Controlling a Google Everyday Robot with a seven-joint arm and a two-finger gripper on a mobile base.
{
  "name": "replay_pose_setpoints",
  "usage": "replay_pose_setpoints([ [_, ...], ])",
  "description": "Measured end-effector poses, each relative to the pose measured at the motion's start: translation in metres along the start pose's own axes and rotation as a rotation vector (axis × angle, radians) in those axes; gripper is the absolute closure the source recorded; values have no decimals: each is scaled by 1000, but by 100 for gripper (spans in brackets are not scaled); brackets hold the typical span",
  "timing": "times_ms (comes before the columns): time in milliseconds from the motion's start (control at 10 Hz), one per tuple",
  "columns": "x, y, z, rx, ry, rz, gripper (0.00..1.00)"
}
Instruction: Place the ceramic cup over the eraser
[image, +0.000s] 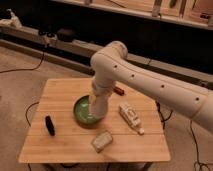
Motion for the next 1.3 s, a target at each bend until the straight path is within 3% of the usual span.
replay_pose_setpoints([
  [400,62,-60,27,38,-7,-131,85],
  [700,101,-96,31,73,41,-200,85],
  [900,115,-117,36,103,46,-243,85],
  [1300,117,-147,59,145,-6,-320,85],
])
